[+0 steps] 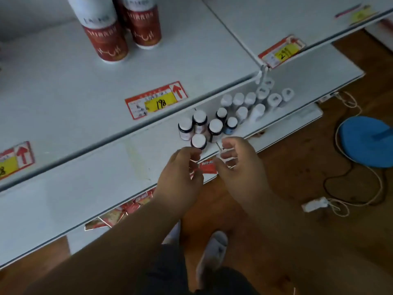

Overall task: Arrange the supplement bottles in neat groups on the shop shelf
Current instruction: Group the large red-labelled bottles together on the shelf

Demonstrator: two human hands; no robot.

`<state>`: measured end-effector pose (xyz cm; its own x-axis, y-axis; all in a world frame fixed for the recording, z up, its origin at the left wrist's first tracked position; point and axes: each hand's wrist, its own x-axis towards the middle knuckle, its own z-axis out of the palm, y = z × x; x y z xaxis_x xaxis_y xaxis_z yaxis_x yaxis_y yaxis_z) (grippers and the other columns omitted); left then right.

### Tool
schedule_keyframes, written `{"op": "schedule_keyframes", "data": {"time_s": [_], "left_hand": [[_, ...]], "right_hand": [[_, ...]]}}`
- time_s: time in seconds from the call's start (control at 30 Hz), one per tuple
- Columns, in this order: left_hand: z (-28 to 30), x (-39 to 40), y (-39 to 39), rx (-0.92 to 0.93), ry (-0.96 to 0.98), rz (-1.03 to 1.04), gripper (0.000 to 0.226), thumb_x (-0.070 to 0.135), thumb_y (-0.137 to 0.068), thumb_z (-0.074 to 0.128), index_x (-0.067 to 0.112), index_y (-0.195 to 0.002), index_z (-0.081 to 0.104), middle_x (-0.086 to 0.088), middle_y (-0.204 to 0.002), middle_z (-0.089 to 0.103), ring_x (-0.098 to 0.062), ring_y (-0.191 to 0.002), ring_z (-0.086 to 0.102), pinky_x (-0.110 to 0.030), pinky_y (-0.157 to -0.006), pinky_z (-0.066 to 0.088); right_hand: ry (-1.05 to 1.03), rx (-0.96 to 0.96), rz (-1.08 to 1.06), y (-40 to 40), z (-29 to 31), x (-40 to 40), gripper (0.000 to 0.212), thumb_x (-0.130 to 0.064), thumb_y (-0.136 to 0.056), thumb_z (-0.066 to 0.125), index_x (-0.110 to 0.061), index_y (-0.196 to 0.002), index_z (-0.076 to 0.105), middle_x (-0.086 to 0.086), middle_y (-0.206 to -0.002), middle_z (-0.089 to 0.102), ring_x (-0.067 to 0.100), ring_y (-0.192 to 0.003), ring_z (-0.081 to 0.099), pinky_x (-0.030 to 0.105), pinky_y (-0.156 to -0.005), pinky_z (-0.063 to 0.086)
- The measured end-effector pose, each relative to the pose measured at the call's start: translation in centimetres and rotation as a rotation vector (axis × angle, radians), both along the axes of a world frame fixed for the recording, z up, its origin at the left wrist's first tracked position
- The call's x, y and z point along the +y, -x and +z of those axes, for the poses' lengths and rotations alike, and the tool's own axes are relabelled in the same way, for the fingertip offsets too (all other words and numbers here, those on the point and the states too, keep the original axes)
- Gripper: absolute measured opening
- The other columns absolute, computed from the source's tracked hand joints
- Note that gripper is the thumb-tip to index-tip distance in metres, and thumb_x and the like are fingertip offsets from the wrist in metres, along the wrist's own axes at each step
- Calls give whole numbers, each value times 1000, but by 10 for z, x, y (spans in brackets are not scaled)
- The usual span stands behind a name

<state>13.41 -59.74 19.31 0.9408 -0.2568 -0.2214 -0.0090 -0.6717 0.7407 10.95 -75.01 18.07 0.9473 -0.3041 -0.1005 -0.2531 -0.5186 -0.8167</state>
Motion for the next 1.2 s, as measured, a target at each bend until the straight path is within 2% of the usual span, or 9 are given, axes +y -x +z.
{"op": "schedule_keyframes", "data": {"time_s": [0.1,0.33,0.53,0.6,0.73,0.83,0.97,1.03,1.2], "left_hand": [[-60,-3,-12,45,-27,20,40,8,-91,63,27,-126,55,12,-114,58,-5,-98,58,-7,-78,41],[-186,-5,-56,94,-55,102,38,16,-95,60,30,-128,49,11,-119,61,-5,-94,59,-24,-81,52],[-250,-27,-106,166,20,43,54,29,-99,57,27,-147,33,8,-148,47,-16,-129,50,-31,-100,44],[-253,-30,-111,168,60,51,48,22,-101,54,27,-146,38,7,-145,51,-15,-131,49,-27,-101,38],[-223,-24,-92,212,65,66,36,25,-104,46,30,-140,46,11,-124,61,-6,-104,59,-21,-85,42],[-169,-12,-51,382,243,182,24,31,-103,48,31,-126,54,3,-114,70,-16,-100,69,-36,-91,54],[-68,5,13,454,361,362,17,30,-105,43,27,-112,58,-3,-106,72,-19,-95,71,-31,-73,55],[-24,12,36,440,388,397,18,32,-105,42,29,-106,61,0,-103,71,-17,-95,70,-34,-78,56],[58,31,71,459,615,234,34,34,-106,38,18,-122,62,1,-99,71,-4,-77,67,-17,-65,54]], "right_hand": [[-18,67,-20,-10,-62,0,46,-23,-89,71,-25,-131,53,-8,-123,58,3,-105,59,22,-85,54],[-17,228,-36,-51,-183,0,49,-30,-92,67,-26,-137,49,-5,-136,52,8,-117,55,20,-92,46],[-47,203,50,-101,-256,-12,53,-25,-98,58,-23,-147,38,0,-147,47,19,-135,44,32,-110,36],[-161,238,72,-104,-256,-12,49,-30,-98,57,-24,-143,40,0,-144,51,20,-131,48,29,-101,38],[-239,268,-35,-76,-221,-12,30,-41,-95,60,-25,-118,49,-4,-117,61,16,-106,61,26,-77,49],[-307,266,-53,-33,-156,-9,28,-42,-95,59,-25,-116,53,-10,-110,62,5,-98,63,22,-80,54],[-460,244,-49,29,-57,3,14,-31,-96,61,-26,-109,61,-7,-97,71,6,-89,69,32,-83,56],[-565,219,-25,52,-13,7,11,-22,-95,63,-21,-105,61,0,-88,73,12,-81,71,32,-76,53],[-714,146,28,79,72,19,35,-13,-84,75,-14,-116,60,2,-105,73,17,-98,71,34,-84,57]]}}
